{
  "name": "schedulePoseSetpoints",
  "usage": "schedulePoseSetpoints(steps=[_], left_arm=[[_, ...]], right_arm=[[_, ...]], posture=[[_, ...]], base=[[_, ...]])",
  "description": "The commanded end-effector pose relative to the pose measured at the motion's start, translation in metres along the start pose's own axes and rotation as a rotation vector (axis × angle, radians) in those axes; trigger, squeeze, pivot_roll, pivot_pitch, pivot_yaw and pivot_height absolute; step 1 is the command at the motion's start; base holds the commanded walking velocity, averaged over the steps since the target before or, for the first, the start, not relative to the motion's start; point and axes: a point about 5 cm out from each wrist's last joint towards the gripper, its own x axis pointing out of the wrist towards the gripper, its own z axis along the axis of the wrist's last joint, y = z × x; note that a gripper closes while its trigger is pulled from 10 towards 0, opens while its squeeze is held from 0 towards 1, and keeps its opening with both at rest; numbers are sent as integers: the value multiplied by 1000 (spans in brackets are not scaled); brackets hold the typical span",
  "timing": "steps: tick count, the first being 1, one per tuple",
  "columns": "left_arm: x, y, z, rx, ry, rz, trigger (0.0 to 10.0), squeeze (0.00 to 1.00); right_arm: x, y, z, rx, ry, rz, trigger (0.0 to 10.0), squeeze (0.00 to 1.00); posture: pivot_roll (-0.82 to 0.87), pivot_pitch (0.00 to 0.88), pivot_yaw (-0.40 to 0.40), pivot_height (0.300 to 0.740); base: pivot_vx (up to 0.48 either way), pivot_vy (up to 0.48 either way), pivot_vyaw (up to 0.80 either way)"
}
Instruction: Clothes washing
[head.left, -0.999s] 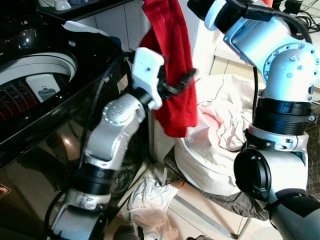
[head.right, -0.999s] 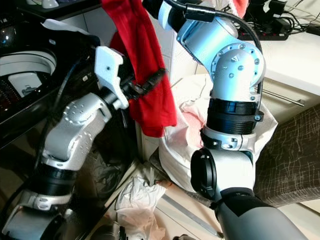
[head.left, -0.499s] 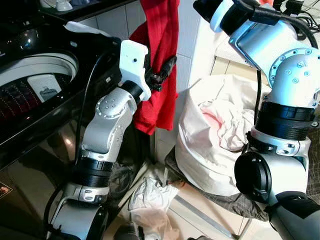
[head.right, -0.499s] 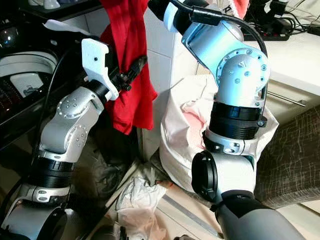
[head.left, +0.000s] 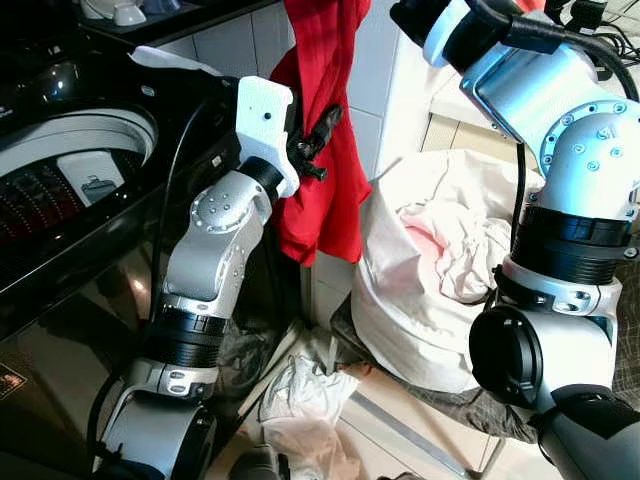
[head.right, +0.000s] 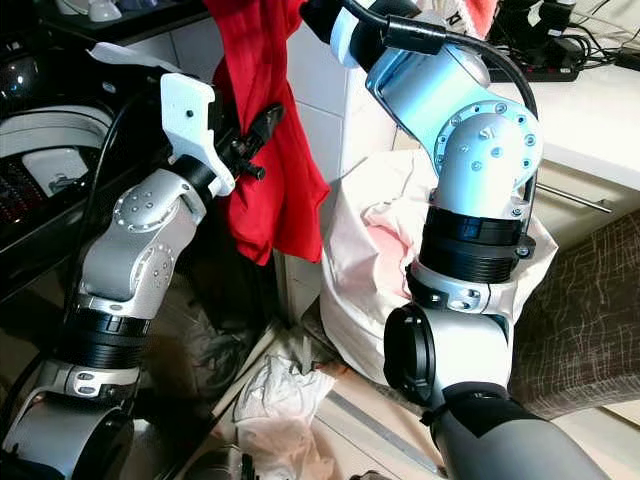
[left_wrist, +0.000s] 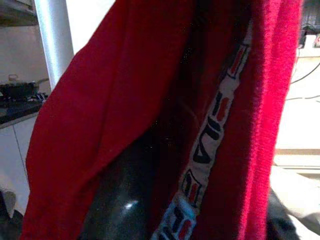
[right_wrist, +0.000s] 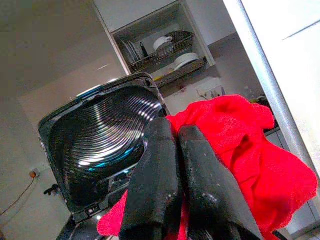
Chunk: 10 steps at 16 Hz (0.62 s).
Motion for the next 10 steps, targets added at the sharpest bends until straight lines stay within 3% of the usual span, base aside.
schedulePoseSetpoints(steps=[1,2,3,4,5,6,10], left_arm=[[2,6,5,23,-12,30,0,0],[2,8,5,24,-12,34,0,0],[3,11,6,30,-11,45,0,0],[2,14,6,39,-9,52,0,0],[2,18,6,47,-2,71,0,0],[2,22,6,54,0,84,0,0],[2,64,22,168,6,211,0,0]], right_arm=[[-2,4,3,-5,-12,18,0,0],[-2,4,3,-6,-13,17,0,0],[-2,3,2,-11,-12,13,1569,0],[-3,4,1,-30,-8,21,9490,635],[-5,4,0,-21,-8,33,10000,1000],[-6,4,-1,-18,-7,35,10000,1000],[-18,-2,0,-28,-17,20,10000,1000]], posture=[[-11,0,51,740],[-10,0,51,740],[-10,0,52,740],[-9,0,52,740],[-10,0,53,740],[-10,0,54,740],[-6,0,62,740]], base=[[0,0,0],[0,0,0],[0,0,0],[0,0,0],[0,0,0],[0,0,0],[0,0,0]])
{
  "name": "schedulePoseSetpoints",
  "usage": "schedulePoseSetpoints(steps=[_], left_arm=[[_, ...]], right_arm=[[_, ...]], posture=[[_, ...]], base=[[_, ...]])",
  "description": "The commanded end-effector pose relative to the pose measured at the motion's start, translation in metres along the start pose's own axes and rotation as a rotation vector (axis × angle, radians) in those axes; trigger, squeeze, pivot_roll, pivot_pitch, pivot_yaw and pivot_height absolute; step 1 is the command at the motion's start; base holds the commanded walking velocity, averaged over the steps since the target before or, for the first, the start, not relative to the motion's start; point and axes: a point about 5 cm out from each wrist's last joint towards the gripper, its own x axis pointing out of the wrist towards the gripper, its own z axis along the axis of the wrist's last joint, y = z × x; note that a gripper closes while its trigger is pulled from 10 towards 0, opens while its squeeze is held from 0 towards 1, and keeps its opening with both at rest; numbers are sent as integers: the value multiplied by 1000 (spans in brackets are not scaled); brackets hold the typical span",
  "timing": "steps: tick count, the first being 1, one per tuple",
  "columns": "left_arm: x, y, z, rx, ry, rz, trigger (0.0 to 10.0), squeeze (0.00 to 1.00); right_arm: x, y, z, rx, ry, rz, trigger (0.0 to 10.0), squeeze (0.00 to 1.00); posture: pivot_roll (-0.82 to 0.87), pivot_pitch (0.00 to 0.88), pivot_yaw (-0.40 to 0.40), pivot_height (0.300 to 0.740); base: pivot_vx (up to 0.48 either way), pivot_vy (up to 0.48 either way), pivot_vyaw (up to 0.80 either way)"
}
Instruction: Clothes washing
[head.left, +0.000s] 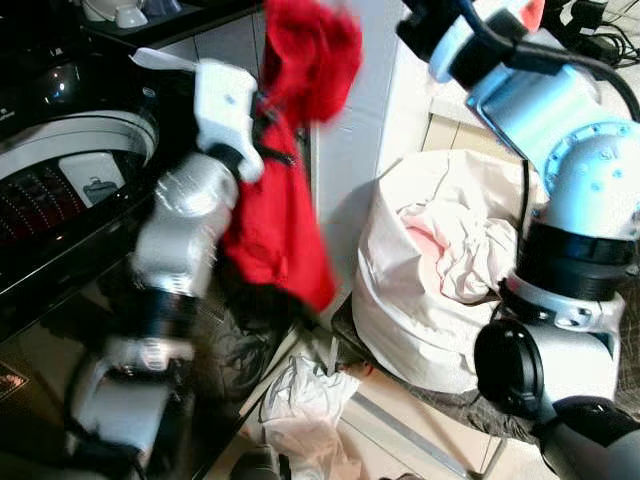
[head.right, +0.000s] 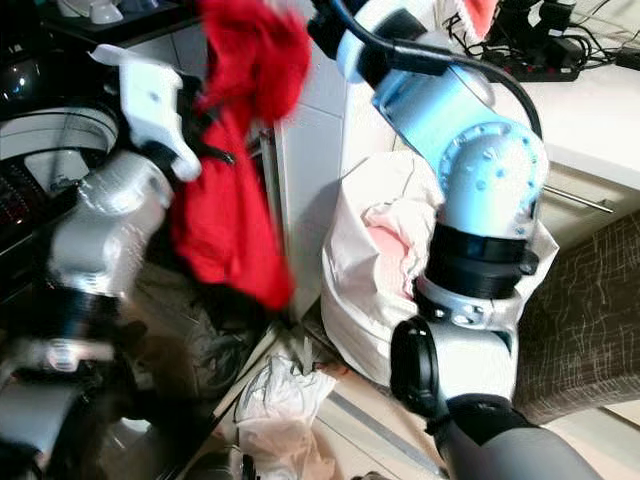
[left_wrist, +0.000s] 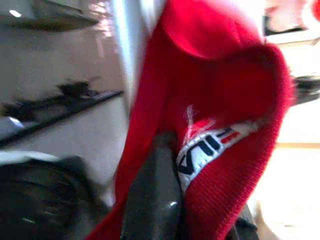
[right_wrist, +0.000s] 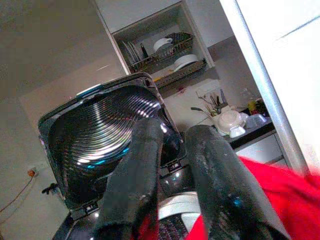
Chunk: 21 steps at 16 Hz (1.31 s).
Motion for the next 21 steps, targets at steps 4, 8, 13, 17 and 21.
schedulePoseSetpoints(steps=[4,8,13,17,21], left_arm=[[17,51,38,220,-46,154,0,0],[25,121,84,644,116,496,0,0],[8,139,33,632,408,586,10000,0],[-1,147,22,721,507,607,10000,0],[-5,151,17,737,552,599,10000,1000]], right_arm=[[-18,-6,3,-120,29,-27,10000,451],[-35,-2,-57,-331,402,40,10000,0],[-37,14,-101,-310,486,69,10000,0],[-45,20,-112,-305,525,91,10000,0],[-47,25,-118,-309,546,122,10000,0]], posture=[[3,0,67,740],[3,0,81,740],[-22,0,106,740],[-28,0,108,740],[-23,0,100,740]], base=[[0,0,0],[0,0,0],[0,0,0],[0,0,0],[0,0,0]])
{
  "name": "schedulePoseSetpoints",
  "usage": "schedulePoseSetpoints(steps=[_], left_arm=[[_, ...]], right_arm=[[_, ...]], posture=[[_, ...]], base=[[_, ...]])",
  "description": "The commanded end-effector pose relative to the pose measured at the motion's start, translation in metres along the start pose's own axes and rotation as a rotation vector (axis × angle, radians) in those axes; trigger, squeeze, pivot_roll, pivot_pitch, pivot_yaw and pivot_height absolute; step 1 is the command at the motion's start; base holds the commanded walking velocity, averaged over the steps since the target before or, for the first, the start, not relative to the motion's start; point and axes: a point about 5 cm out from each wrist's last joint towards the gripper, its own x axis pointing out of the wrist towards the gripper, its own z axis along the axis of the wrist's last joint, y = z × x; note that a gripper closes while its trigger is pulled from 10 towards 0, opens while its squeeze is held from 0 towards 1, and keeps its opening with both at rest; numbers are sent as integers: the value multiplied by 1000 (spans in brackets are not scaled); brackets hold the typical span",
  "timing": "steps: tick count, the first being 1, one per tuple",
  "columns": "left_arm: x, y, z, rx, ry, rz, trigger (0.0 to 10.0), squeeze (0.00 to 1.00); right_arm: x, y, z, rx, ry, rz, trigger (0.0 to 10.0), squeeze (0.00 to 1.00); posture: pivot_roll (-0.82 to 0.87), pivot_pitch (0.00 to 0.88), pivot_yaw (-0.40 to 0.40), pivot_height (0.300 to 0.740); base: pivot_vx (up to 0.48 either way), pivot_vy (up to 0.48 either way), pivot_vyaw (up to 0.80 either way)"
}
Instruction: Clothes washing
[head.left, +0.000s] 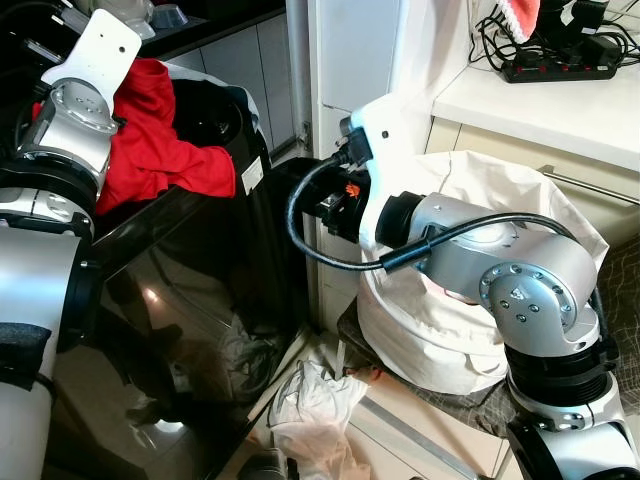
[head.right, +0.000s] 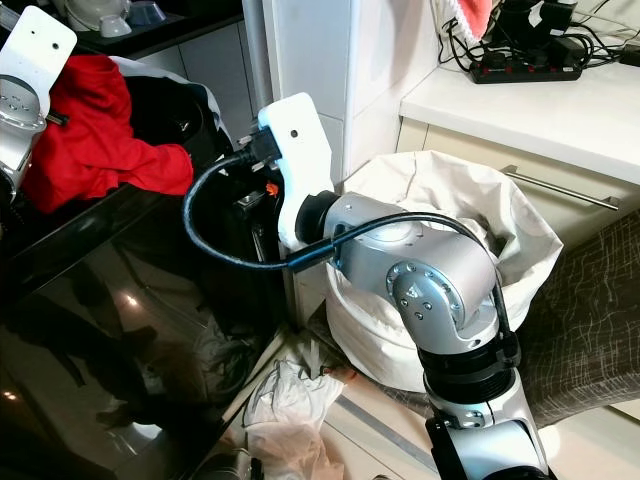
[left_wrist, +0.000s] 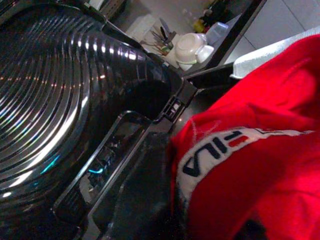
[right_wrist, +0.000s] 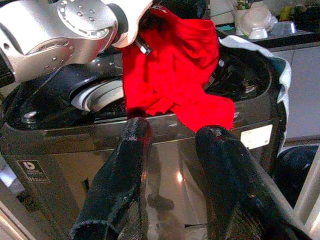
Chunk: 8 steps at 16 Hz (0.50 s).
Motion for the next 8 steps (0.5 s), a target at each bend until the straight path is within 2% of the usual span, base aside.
schedulePoseSetpoints(steps=[1,8], left_arm=[[1,11,-1,5,17,21,10000,1000],[1,9,-2,-23,27,-4,10000,1000]], right_arm=[[-1,8,0,-20,11,42,10000,0],[0,9,-2,-24,21,49,10000,0]], posture=[[-16,0,91,740],[-18,0,90,740]], base=[[0,0,0],[0,0,0]])
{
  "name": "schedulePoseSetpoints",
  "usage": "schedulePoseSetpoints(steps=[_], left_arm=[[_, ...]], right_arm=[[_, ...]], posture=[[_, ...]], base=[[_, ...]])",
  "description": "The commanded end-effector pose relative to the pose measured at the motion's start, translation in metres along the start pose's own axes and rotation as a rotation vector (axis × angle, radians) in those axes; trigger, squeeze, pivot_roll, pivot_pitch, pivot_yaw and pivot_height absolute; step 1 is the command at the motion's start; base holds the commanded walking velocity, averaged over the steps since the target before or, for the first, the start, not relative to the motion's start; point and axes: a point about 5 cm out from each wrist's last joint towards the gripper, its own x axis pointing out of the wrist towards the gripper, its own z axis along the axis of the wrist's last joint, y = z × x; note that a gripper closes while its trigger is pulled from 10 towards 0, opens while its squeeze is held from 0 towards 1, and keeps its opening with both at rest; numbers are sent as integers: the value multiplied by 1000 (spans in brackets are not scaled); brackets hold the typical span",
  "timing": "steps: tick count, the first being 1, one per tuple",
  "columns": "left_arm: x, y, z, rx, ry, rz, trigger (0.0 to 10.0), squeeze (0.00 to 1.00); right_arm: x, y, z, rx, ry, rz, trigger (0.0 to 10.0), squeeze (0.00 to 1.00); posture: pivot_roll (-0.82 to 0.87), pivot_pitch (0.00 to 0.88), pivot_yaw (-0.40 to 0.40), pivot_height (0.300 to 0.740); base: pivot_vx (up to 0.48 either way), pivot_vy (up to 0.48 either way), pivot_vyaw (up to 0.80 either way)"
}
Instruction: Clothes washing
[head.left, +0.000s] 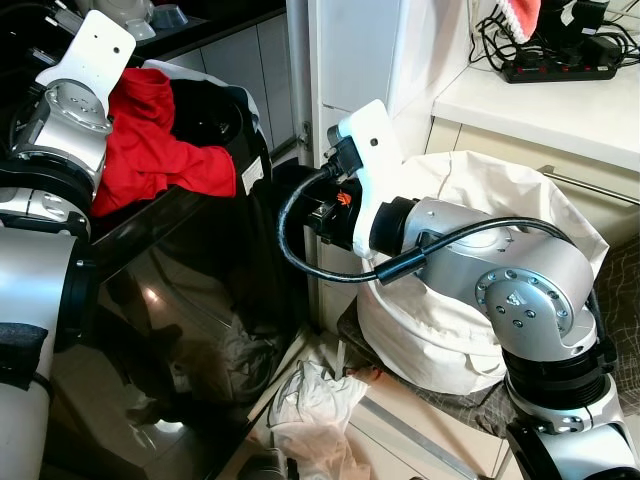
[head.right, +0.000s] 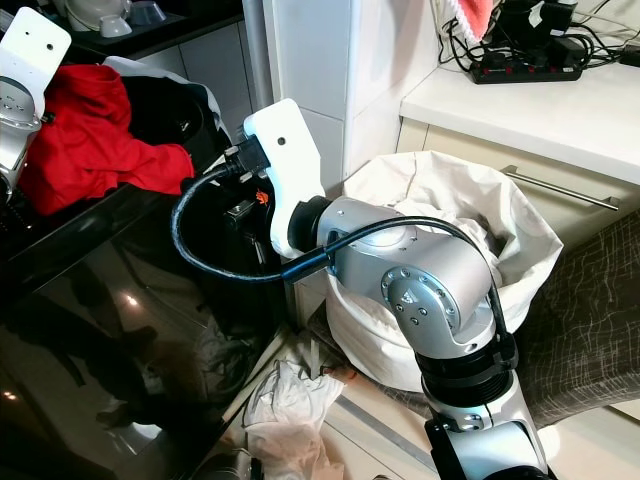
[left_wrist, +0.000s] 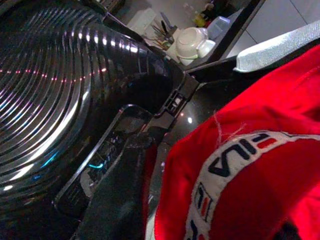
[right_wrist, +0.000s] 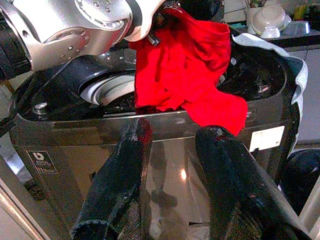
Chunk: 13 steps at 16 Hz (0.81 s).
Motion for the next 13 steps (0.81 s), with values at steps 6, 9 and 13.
schedulePoseSetpoints(steps=[6,9,13], left_arm=[[1,7,0,-20,2,1,10000,1000],[1,9,-1,-10,3,3,10000,1000],[-2,-15,-6,-70,56,-189,10000,0]], right_arm=[[-1,-3,1,-8,3,-7,10000,0],[0,-4,1,-3,3,-14,10000,0],[0,-4,-3,-3,24,-21,10000,0]], posture=[[-17,0,92,740],[-16,0,91,740],[-13,0,84,740]], base=[[0,0,0],[0,0,0],[0,0,0]])
